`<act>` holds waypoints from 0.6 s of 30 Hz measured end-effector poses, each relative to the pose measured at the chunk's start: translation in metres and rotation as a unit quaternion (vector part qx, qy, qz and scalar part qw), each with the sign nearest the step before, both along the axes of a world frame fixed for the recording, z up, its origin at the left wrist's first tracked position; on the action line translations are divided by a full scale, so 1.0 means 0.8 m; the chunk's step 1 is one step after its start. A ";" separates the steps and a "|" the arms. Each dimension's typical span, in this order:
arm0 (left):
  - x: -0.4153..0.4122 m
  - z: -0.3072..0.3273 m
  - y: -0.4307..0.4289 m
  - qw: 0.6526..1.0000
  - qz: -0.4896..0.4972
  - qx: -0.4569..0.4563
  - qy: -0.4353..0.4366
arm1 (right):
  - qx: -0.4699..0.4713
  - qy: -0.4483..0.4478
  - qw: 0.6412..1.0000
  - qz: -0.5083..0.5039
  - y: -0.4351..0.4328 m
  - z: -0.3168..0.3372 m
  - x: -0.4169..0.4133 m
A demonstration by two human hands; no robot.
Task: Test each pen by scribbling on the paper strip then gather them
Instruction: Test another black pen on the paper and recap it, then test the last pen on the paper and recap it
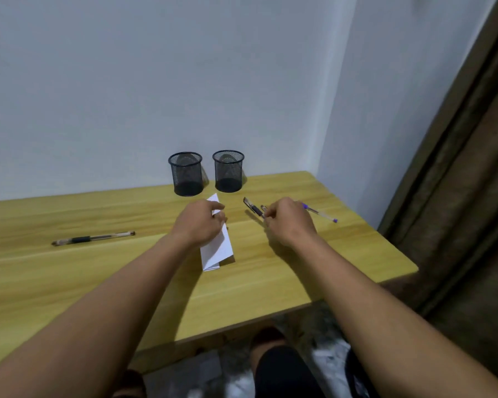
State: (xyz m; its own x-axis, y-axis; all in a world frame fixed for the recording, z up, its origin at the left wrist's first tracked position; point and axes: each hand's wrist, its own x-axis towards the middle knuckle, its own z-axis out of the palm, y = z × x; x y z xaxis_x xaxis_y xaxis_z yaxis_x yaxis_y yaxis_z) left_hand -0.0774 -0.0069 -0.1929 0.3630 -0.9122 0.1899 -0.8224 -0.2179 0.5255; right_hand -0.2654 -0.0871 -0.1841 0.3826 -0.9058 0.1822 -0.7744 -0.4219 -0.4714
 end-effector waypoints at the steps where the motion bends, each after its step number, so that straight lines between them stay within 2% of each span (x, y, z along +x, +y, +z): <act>1: 0.000 -0.007 0.001 1.000 -0.004 0.014 -0.013 | -0.010 0.020 1.000 -0.010 0.000 -0.010 0.000; 8: -0.007 -0.027 0.004 0.988 -0.035 0.092 -0.115 | -0.101 0.106 0.989 -0.024 0.005 -0.035 0.005; 18: -0.006 -0.032 0.007 0.987 -0.027 0.066 -0.142 | -0.108 0.058 0.992 -0.014 0.014 -0.031 0.004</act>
State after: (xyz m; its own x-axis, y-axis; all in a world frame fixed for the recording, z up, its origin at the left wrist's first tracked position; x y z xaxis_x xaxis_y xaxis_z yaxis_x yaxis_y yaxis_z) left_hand -0.0823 -0.0016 -0.2184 0.2619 -0.9527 0.1544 -0.9451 -0.2207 0.2411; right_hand -0.2619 -0.0757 -0.2086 0.3881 -0.8610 0.3288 -0.8309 -0.4813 -0.2794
